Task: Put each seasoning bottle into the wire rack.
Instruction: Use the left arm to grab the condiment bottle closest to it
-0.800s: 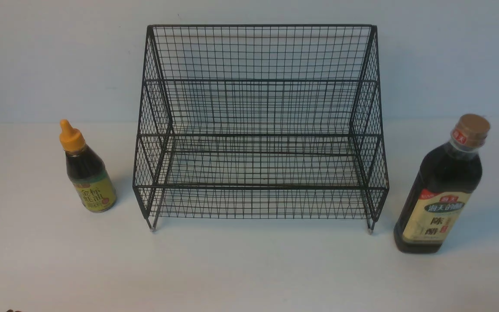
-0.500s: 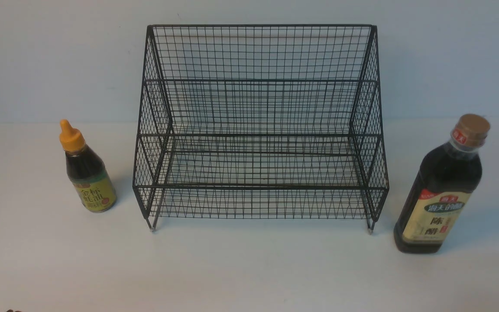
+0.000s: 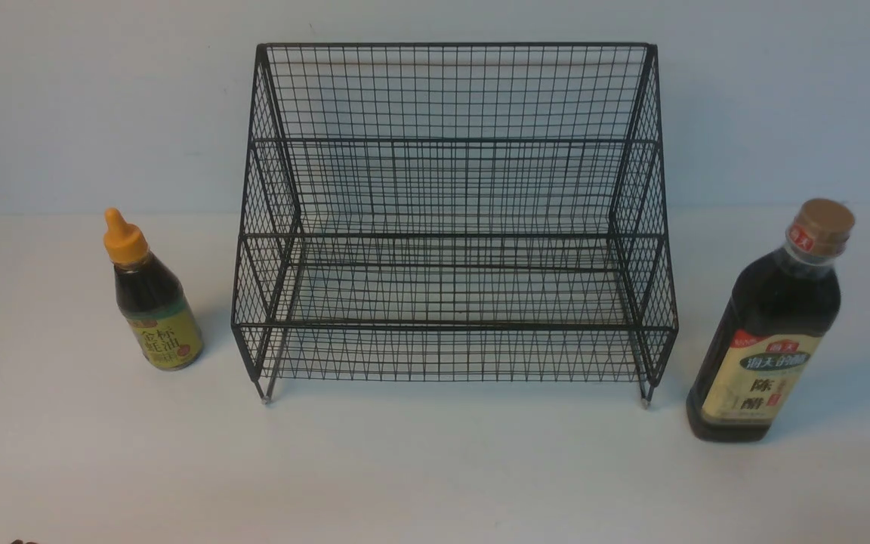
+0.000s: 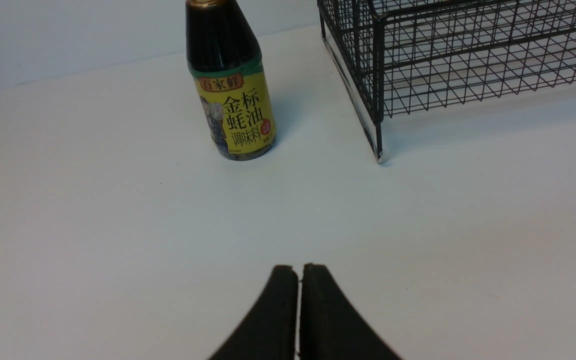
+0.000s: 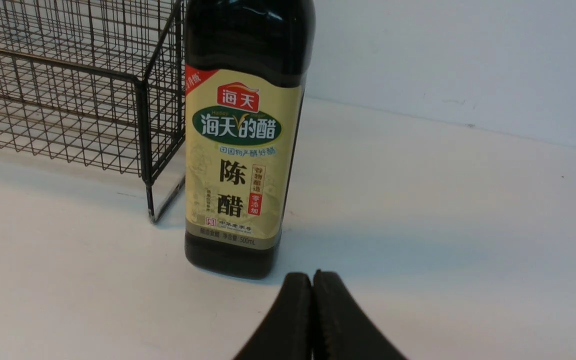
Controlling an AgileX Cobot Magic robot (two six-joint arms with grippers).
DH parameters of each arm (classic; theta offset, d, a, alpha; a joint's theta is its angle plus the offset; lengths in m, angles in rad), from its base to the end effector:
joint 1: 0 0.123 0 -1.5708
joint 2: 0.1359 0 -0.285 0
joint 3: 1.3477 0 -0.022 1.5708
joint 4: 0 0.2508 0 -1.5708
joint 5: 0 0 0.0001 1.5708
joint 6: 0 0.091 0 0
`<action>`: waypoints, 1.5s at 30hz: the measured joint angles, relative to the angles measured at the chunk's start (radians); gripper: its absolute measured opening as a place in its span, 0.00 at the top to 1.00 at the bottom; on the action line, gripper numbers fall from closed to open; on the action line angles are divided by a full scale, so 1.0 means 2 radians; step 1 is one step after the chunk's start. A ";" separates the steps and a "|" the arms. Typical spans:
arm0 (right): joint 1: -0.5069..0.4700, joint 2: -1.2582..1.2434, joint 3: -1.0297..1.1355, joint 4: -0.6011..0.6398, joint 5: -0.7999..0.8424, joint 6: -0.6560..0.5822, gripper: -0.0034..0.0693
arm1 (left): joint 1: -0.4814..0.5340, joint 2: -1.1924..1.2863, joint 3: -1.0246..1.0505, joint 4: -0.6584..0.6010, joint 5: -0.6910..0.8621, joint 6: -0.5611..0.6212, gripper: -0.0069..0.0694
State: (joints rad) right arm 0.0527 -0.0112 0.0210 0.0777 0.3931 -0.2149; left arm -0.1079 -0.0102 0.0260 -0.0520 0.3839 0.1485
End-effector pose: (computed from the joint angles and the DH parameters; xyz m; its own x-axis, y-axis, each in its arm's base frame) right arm 0.0518 0.0054 0.1715 -0.2943 -0.1583 -0.9425 -0.1241 0.9842 -0.1265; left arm 0.0519 -0.0074 0.1705 -0.2911 0.1322 -0.9475 0.1560 0.9837 0.0893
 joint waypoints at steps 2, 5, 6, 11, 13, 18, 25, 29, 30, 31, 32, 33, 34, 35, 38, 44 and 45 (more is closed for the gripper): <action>0.000 0.000 0.000 0.000 0.000 0.000 0.97 | 0.000 0.000 0.000 0.000 0.000 0.000 0.92; 0.000 0.000 0.000 0.000 0.000 0.000 0.97 | 0.000 0.000 0.001 0.002 -0.005 -0.001 0.92; 0.000 0.000 0.000 0.000 0.000 0.000 0.97 | 0.000 0.000 0.001 -0.003 -0.013 -0.003 0.92; 0.000 0.000 0.000 0.000 0.000 0.000 0.97 | 0.000 0.000 0.002 -0.086 -0.105 -0.036 0.92; 0.000 0.000 0.000 0.000 0.000 0.000 0.97 | 0.000 0.000 0.002 -0.116 -0.156 -0.042 0.92; 0.000 0.000 0.000 0.000 0.000 0.000 0.97 | 0.000 0.000 0.002 -0.153 -0.289 -0.044 0.92; 0.000 0.000 0.000 0.000 0.000 0.000 0.97 | 0.000 0.042 0.000 -0.149 -0.412 -0.043 0.92; 0.000 0.000 0.000 0.000 0.000 0.000 0.97 | 0.000 0.167 -0.040 -0.109 -0.435 -0.043 0.92; 0.000 0.000 0.000 0.000 0.000 0.000 0.97 | 0.000 0.193 -0.051 -0.104 -0.441 -0.043 0.92; 0.000 0.000 0.000 0.000 0.000 0.000 0.97 | 0.000 0.226 -0.067 -0.096 -0.451 -0.043 0.92; 0.000 0.000 0.000 0.000 0.000 0.000 0.97 | 0.000 0.233 -0.069 -0.095 -0.454 -0.043 0.92; 0.000 0.000 0.000 0.000 0.000 0.000 0.97 | 0.000 0.286 -0.088 -0.088 -0.468 -0.043 0.92; 0.000 0.000 0.000 0.000 0.000 0.000 0.97 | 0.000 0.318 -0.101 -0.087 -0.478 -0.043 0.91; 0.000 0.000 0.000 0.000 0.000 0.000 0.97 | 0.000 0.350 -0.114 -0.086 -0.487 -0.043 0.91; 0.000 0.000 0.000 0.000 0.000 0.000 0.97 | 0.000 0.419 -0.145 -0.084 -0.499 -0.043 0.90; 0.000 0.000 0.000 0.000 0.000 0.000 0.97 | 0.000 0.554 -0.217 -0.084 -0.501 -0.043 0.78; 0.000 0.000 0.000 0.000 0.000 0.000 0.97 | 0.000 0.567 -0.228 -0.084 -0.502 -0.043 0.75</action>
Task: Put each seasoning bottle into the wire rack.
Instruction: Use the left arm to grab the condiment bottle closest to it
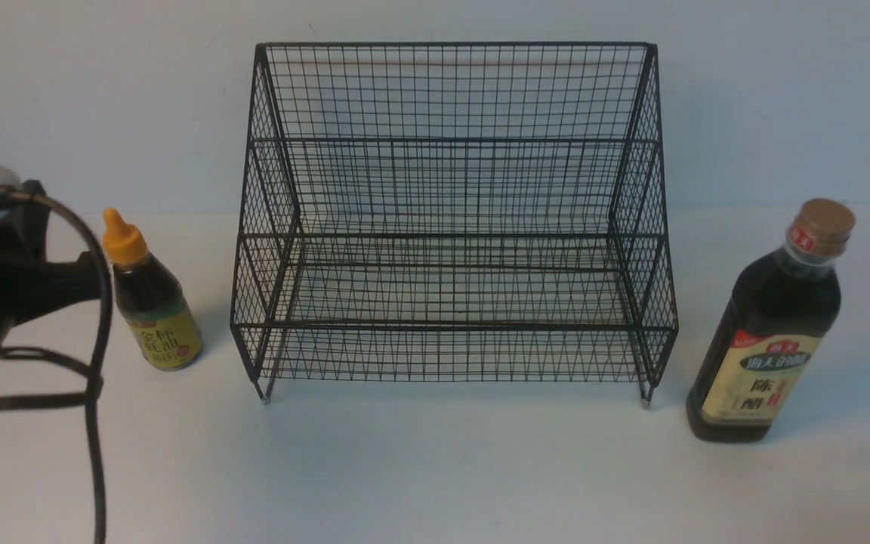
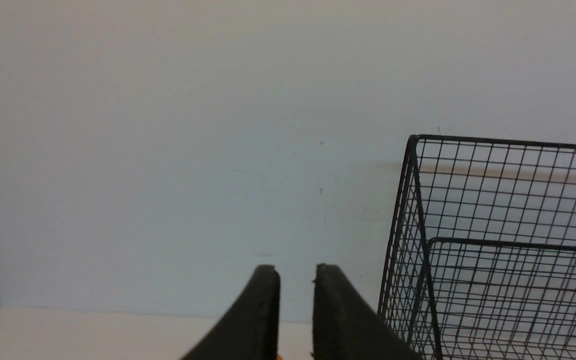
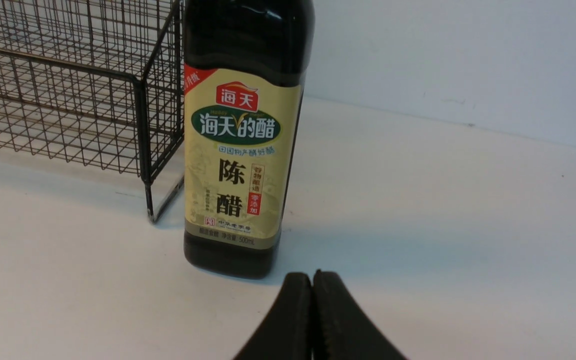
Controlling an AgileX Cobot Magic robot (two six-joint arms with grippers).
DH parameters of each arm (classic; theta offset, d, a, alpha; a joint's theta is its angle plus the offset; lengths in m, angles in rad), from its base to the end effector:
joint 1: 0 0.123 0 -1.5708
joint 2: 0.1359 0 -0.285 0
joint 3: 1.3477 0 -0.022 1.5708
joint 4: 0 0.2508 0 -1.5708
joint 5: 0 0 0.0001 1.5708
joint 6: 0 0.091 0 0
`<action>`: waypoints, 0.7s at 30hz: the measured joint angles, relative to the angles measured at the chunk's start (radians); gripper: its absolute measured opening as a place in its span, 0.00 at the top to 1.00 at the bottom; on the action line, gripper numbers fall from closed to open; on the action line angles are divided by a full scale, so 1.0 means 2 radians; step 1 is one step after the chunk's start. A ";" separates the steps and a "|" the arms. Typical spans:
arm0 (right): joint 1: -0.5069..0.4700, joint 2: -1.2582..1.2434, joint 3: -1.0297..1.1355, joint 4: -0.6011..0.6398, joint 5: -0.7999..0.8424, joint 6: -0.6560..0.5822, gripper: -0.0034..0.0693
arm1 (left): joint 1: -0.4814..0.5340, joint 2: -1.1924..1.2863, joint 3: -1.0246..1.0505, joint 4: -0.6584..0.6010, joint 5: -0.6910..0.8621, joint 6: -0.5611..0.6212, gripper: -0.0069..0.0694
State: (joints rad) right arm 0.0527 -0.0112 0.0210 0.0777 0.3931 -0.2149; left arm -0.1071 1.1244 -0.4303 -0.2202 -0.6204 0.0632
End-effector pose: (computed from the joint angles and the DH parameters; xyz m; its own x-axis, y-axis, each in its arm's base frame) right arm 0.0518 0.0054 0.1715 -0.2943 -0.1583 -0.9425 -0.1241 0.9842 -0.1265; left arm 0.2217 -0.0122 0.2695 0.0043 -0.1169 -0.9931 -0.0199 0.9929 -0.1169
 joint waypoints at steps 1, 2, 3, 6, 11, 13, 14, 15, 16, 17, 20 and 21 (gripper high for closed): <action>0.000 0.000 0.000 0.000 0.000 0.000 0.97 | 0.000 0.018 -0.012 0.000 -0.002 0.001 0.71; 0.000 0.000 0.000 0.000 0.000 0.000 0.97 | 0.000 0.033 -0.020 0.000 -0.003 0.003 0.68; 0.000 0.000 0.000 0.000 0.000 0.000 0.97 | 0.000 0.048 -0.030 0.000 -0.004 0.005 0.63; 0.000 0.000 0.000 0.000 0.000 0.000 0.97 | 0.000 0.099 -0.067 -0.003 -0.004 0.030 0.51; 0.000 0.000 0.000 0.000 0.000 0.000 0.97 | 0.000 0.157 -0.105 -0.048 -0.005 0.045 0.39; 0.000 0.000 0.000 0.000 0.000 0.000 0.97 | 0.000 0.169 -0.114 -0.067 -0.006 0.046 0.37; 0.000 0.000 0.000 0.000 0.000 0.000 0.97 | 0.000 0.170 -0.114 -0.068 -0.006 0.046 0.37; 0.000 0.000 0.000 0.000 0.000 0.000 0.97 | 0.000 0.177 -0.120 -0.076 -0.006 0.048 0.37; 0.000 0.000 0.000 0.000 0.000 0.000 0.97 | 0.000 0.184 -0.123 -0.080 -0.006 0.049 0.36; 0.000 0.000 0.000 0.000 0.000 0.000 0.97 | 0.000 0.193 -0.129 -0.083 -0.006 0.055 0.36; 0.000 0.000 0.000 0.000 0.000 0.000 0.97 | 0.000 0.207 -0.133 -0.086 -0.006 0.063 0.36; 0.000 0.000 0.000 0.000 0.000 0.000 0.97 | 0.000 0.216 -0.135 -0.089 -0.006 0.066 0.36</action>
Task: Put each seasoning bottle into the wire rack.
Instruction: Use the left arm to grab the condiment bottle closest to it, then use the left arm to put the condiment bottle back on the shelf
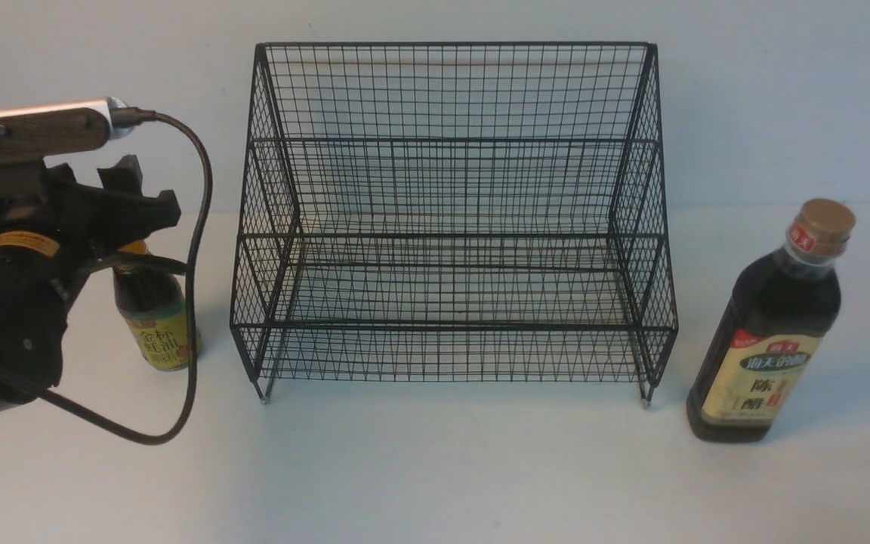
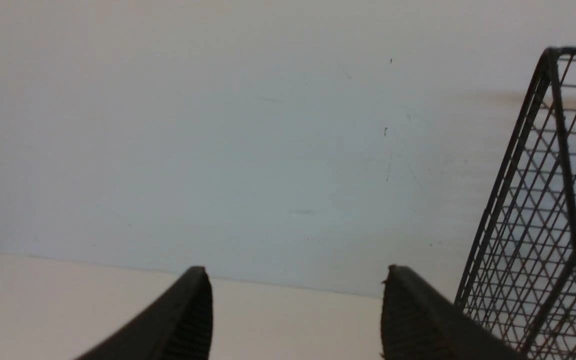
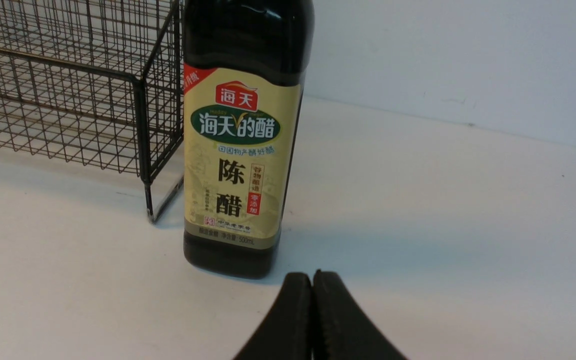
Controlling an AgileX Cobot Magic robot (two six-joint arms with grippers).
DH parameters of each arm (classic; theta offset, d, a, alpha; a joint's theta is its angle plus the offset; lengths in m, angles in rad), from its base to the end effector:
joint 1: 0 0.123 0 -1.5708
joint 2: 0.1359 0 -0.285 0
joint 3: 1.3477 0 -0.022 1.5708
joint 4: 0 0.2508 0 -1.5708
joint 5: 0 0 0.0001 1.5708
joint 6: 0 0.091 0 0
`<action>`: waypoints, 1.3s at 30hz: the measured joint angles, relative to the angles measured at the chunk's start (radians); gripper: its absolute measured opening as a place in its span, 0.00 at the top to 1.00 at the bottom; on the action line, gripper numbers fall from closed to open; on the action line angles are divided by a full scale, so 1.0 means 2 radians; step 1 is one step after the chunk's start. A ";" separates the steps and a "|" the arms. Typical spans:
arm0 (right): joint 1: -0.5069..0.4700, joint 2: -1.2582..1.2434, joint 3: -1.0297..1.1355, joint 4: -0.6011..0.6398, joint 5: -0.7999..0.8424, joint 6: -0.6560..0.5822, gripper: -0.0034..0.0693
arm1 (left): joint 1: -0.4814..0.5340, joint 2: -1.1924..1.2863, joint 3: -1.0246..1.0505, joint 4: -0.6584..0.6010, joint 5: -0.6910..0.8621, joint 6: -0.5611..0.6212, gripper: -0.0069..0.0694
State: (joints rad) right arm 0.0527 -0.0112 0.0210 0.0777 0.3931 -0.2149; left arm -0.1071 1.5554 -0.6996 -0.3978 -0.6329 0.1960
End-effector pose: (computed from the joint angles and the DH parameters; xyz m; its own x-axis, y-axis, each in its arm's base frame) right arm 0.0518 0.0054 0.1715 -0.2943 -0.1583 -0.9425 -0.1241 0.9842 -0.1265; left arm 0.3175 -0.0132 0.2320 -0.1550 -0.1109 -0.9817 -0.1417 0.9859 -0.0890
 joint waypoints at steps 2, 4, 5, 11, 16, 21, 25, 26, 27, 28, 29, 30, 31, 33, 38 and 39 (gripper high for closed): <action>0.000 0.000 0.000 0.000 0.000 0.000 0.97 | 0.000 0.009 0.000 -0.005 0.000 0.002 0.36; 0.000 0.000 0.000 0.000 0.000 0.000 0.97 | 0.001 0.021 0.000 -0.007 0.000 0.003 0.36; 0.000 0.000 0.000 0.000 0.000 0.000 0.97 | 0.004 0.028 0.000 -0.007 0.000 0.003 0.36; 0.000 0.000 0.000 0.000 0.000 0.000 0.97 | 0.017 0.058 -0.001 -0.005 -0.001 0.003 0.36; 0.000 0.000 0.000 0.000 0.000 0.000 0.97 | 0.018 0.082 -0.001 0.003 -0.001 0.002 0.36; 0.000 0.000 0.000 0.000 0.000 0.000 0.97 | 0.018 0.093 -0.001 0.020 -0.001 0.001 0.41; 0.000 0.000 0.000 0.000 0.000 0.000 0.97 | 0.018 0.090 -0.001 0.022 -0.001 0.002 0.50; 0.000 0.000 0.000 0.000 0.000 0.000 0.97 | 0.018 0.087 -0.001 0.022 0.001 0.004 0.50; 0.000 0.000 0.000 0.000 0.000 0.000 0.97 | 0.018 0.086 -0.001 0.022 0.002 0.004 0.50; 0.000 0.000 0.000 0.000 0.000 0.000 0.97 | 0.018 0.068 0.000 0.021 0.014 0.016 0.50; 0.000 0.000 0.000 0.000 0.000 0.000 0.97 | 0.018 0.054 0.001 0.021 0.020 0.022 0.50; 0.000 0.000 0.000 0.000 0.000 0.000 0.97 | 0.018 0.042 0.001 0.022 0.026 0.027 0.50; 0.000 0.000 0.000 0.000 0.000 0.000 0.97 | 0.018 0.039 0.001 0.022 0.028 0.029 0.50; 0.000 0.000 0.000 0.000 0.000 0.000 0.97 | 0.018 0.003 0.001 0.031 0.040 0.035 0.50; 0.000 0.000 0.000 0.000 0.000 0.000 0.97 | 0.014 -0.090 -0.009 0.055 0.113 0.041 0.50; 0.000 0.000 0.000 0.000 0.000 0.000 0.97 | 0.012 -0.103 -0.012 0.056 0.127 0.041 0.50</action>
State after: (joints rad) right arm 0.0527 -0.0112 0.0210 0.0777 0.3931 -0.2149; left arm -0.0831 1.3494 -0.7235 -0.2860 -0.3798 0.2786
